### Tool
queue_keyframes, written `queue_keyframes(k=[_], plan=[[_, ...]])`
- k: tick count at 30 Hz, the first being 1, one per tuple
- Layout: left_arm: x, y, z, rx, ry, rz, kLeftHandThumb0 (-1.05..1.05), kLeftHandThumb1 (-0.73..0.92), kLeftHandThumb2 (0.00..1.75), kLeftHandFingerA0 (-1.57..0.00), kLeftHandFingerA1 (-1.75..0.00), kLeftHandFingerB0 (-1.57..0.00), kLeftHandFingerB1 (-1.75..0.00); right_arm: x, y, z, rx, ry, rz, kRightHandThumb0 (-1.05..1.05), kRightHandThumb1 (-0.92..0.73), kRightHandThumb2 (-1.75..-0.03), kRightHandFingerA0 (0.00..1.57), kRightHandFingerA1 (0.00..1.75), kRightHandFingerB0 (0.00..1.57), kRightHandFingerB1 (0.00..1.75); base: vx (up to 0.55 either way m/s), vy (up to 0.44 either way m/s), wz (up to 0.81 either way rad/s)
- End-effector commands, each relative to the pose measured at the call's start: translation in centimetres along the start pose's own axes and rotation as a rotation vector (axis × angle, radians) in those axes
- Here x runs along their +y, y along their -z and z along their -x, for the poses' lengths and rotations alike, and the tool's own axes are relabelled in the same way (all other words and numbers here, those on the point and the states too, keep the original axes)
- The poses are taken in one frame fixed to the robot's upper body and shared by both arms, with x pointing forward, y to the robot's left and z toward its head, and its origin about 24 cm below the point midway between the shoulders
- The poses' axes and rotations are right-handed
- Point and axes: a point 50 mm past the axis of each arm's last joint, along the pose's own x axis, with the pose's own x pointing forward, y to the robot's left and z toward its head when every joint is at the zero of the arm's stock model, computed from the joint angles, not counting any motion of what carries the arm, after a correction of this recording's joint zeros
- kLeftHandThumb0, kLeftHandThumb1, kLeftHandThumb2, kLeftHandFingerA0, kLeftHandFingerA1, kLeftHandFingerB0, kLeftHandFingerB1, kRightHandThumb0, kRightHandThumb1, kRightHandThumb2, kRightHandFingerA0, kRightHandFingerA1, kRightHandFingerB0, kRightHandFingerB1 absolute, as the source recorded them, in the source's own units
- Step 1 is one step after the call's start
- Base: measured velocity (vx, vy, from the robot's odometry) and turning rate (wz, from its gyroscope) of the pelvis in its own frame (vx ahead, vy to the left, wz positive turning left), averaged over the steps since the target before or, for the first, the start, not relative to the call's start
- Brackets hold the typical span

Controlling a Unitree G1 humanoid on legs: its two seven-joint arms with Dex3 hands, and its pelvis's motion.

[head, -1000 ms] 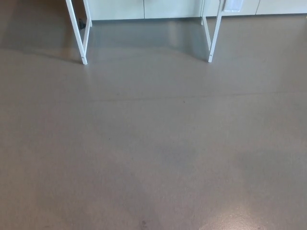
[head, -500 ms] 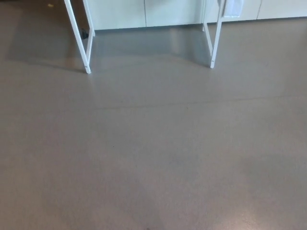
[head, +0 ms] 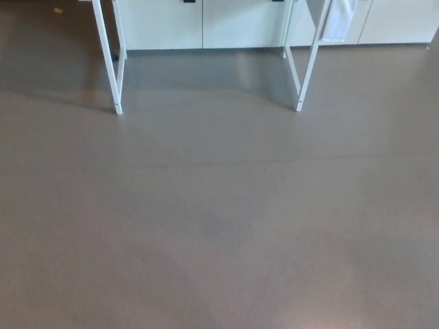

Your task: The robot walk towards a table in front and uses its left hand to pick up the pot from the base and pour water to the cup on the right hand side

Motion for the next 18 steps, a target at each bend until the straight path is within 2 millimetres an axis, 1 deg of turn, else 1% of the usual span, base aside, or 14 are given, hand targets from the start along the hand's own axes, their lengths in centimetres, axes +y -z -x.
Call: queue_keyframes(k=[1,2,3,6,7,8,9,10,12,13,15,16,17,18], plan=[[-0.3,0.7,0.0,0.015,-0.004,-0.006,-0.06,0.51,0.54,-0.67,-0.43,-0.4,-0.36,-0.6,-1.0,0.0,-0.039,0.012,0.011,-0.08,-0.53,-0.54,0.59,0.5,0.34,0.37,0.19,0.033,0.01],[-0.2,1.1,0.1,0.028,0.004,-0.012,-0.07,0.54,0.56,-0.56,-0.4,-0.37,-0.35,-0.8,-0.8,0.1,-0.031,0.018,0.01,-0.09,-0.51,-0.55,0.6,0.51,0.34,0.39,0.2,-0.005,0.12],[-0.1,1.3,0.2,0.037,0.007,-0.02,-0.05,0.55,0.56,-0.54,-0.4,-0.37,-0.35,-0.8,-0.5,0.1,-0.024,0.027,0.008,-0.09,-0.51,-0.55,0.6,0.52,0.37,0.4,0.24,-0.031,0.11],[-0.3,1.6,0.1,0.043,0.0,-0.055,-0.08,0.56,0.57,-0.54,-0.39,-0.39,-0.36,-0.5,-0.1,0.1,-0.014,0.023,-0.005,-0.06,-0.53,-0.54,0.6,0.52,0.38,0.4,0.27,-0.102,0.12],[-0.4,2.0,0.3,0.033,-0.003,-0.084,-0.06,0.52,0.55,-0.66,-0.42,-0.41,-0.36,-0.4,0.3,0.3,-0.005,0.003,0.006,-0.06,-0.54,-0.54,0.6,0.54,0.37,0.4,0.23,-0.146,0.12],[-0.4,2.1,0.3,0.031,-0.003,-0.088,-0.06,0.52,0.55,-0.66,-0.42,-0.41,-0.36,-0.4,0.3,0.4,-0.004,0.0,0.007,-0.06,-0.54,-0.54,0.6,0.54,0.37,0.4,0.27,-0.201,0.2],[-0.8,2.4,0.3,0.023,-0.002,-0.126,-0.07,0.53,0.55,-0.64,-0.42,-0.41,-0.37,-0.4,0.3,0.3,0.001,-0.011,0.032,-0.07,-0.56,-0.55,0.53,0.5,0.34,0.38,0.31,-0.228,0.14],[-1.3,2.8,0.3,0.017,0.002,-0.193,-0.13,0.51,0.57,-0.6,-0.42,-0.41,-0.38,-0.7,0.4,0.3,0.011,-0.005,0.087,-0.15,-0.52,-0.56,0.51,0.47,0.37,0.39,0.35,-0.237,-0.04],[-1.2,3.8,0.7,0.032,0.014,-0.251,-0.11,0.56,0.57,-0.55,-0.39,-0.4,-0.36,-1.6,1.1,0.6,0.028,0.012,0.113,-0.13,-0.53,-0.56,0.52,0.48,0.38,0.39,0.33,-0.208,0.8],[-1.2,4.2,0.8,0.047,0.006,-0.273,-0.08,0.57,0.57,-0.55,-0.38,-0.43,-0.36,-1.8,1.4,0.9,0.035,0.005,0.131,-0.07,-0.37,-0.84,0.43,0.62,0.23,0.52,0.31,-0.217,0.09],[-1.0,4.7,1.0,0.062,-0.002,-0.288,-0.05,0.58,0.57,-0.53,-0.37,-0.42,-0.35,-2.1,1.9,1.1,0.047,0.005,0.14,-0.06,-0.39,-0.85,0.4,0.61,0.22,0.51,0.22,-0.126,0.06],[-1.0,4.8,1.1,0.06,-0.002,-0.301,-0.07,0.56,0.56,-0.53,-0.37,-0.42,-0.36,-2.2,2.1,1.2,0.043,-0.01,0.139,-0.08,-0.4,-0.85,0.34,0.59,0.2,0.51,0.29,-0.097,-0.06],[-1.2,4.7,1.0,0.052,0.002,-0.305,-0.08,0.53,0.56,-0.55,-0.38,-0.44,-0.37,-2.3,2.0,1.1,0.046,0.0,0.158,-0.09,-0.4,-0.86,0.42,0.61,0.22,0.51,0.29,-0.076,-0.08],[-1.5,4.5,0.9,0.043,0.005,-0.308,-0.07,0.52,0.56,-0.56,-0.39,-0.44,-0.38,-2.1,1.8,0.9,0.043,0.009,0.165,-0.07,-0.4,-0.86,0.43,0.62,0.24,0.52,0.27,-0.044,-0.06]])
